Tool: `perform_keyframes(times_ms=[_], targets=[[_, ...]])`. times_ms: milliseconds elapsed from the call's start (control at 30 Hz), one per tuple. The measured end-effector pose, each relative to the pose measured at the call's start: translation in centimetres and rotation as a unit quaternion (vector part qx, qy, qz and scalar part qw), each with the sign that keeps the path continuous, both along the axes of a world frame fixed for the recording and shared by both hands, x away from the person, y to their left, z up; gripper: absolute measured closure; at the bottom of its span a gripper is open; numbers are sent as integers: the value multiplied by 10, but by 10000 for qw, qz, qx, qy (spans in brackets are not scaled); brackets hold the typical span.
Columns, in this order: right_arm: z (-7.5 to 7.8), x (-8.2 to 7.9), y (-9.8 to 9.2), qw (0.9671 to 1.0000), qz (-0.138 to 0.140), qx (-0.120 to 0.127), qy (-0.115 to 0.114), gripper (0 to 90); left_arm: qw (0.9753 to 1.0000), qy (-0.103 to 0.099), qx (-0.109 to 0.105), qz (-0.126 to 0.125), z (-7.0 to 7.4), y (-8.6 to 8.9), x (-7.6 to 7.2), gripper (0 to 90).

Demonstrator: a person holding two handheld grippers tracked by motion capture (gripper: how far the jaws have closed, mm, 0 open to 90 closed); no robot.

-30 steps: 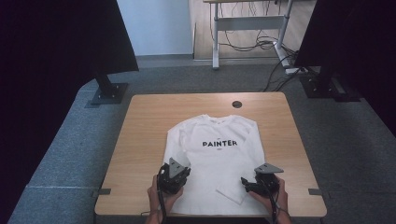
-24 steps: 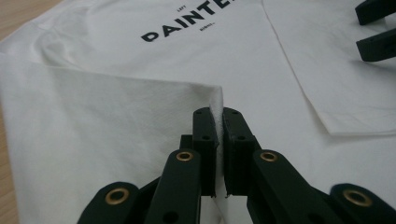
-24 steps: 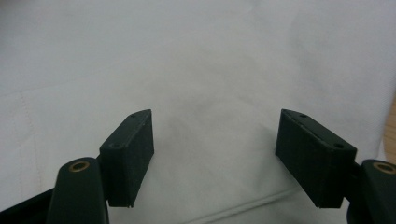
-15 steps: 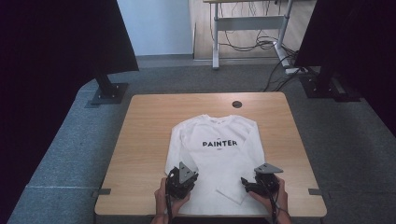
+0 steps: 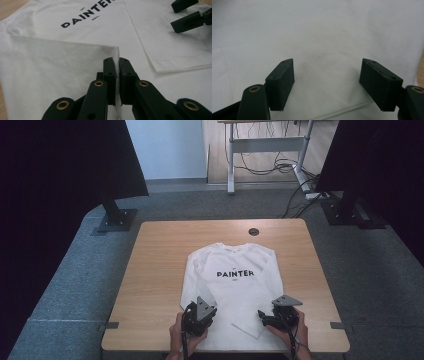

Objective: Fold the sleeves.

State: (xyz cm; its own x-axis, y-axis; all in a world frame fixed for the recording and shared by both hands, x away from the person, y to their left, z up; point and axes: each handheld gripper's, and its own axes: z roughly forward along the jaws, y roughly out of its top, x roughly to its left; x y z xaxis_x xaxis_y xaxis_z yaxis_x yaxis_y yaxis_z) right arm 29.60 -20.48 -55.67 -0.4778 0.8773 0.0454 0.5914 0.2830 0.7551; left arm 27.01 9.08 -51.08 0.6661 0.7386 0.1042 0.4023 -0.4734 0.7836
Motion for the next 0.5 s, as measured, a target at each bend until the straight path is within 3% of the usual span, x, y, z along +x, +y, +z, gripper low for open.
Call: perform_keyframes(times_ms=[300, 500], targets=[[0, 0, 0, 10000, 9, -9, -7, 272, 9997, -125, 73, -178, 1, -12, -9, 849], [0, 0, 0, 10000, 10, -15, -9, 273, 9995, -92, 127, -274, -2, -17, -12, 850]])
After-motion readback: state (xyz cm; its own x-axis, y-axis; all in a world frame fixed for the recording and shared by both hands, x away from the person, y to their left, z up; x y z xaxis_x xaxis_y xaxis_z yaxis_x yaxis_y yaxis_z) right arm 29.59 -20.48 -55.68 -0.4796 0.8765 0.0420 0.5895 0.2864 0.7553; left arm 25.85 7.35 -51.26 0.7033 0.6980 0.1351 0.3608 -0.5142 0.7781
